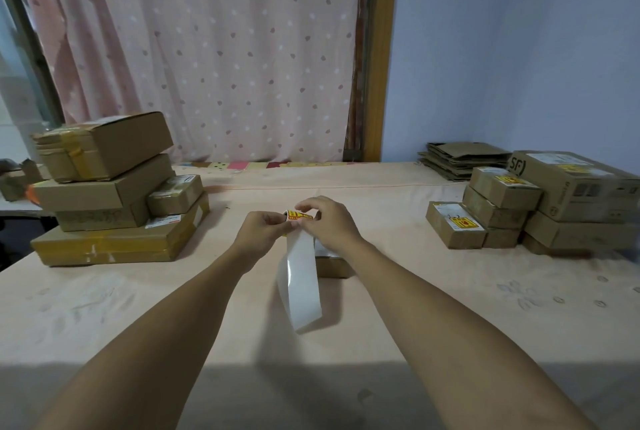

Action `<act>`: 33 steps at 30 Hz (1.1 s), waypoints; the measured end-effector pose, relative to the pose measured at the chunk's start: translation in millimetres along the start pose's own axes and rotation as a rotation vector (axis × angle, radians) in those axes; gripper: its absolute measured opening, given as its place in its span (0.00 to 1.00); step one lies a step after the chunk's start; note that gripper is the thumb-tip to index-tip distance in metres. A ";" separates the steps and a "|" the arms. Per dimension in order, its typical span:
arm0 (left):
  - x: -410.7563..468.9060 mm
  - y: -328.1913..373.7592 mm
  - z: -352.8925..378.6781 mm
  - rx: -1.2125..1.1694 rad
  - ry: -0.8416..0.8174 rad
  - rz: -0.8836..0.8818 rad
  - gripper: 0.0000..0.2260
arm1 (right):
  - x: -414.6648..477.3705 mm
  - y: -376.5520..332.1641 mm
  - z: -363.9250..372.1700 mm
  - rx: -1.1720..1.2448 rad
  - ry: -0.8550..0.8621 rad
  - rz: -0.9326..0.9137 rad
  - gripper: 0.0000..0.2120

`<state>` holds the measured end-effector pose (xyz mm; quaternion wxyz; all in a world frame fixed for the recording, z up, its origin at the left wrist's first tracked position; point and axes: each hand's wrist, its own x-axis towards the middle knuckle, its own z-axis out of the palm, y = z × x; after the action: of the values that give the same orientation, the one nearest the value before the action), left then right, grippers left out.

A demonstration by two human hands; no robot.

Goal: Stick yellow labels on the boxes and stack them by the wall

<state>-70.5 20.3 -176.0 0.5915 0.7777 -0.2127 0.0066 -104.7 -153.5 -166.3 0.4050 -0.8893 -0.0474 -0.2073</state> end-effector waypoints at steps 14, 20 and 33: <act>-2.9 -4.5 -11.7 0.148 -0.050 -0.004 0.15 | -4.2 2.1 10.0 -0.229 -0.037 -0.039 0.09; -3.4 0.6 -14.4 0.126 -0.072 -0.012 0.21 | -6.3 -1.8 12.1 -0.404 0.018 -0.192 0.12; -6.6 -7.2 -29.9 0.170 -0.033 -0.076 0.03 | 0.5 -4.4 11.8 -0.205 0.137 0.057 0.10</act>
<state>-66.9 51.5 -175.4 0.5194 0.8328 -0.1912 -0.0106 -101.5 -141.9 -169.9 0.3200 -0.9108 0.0270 -0.2595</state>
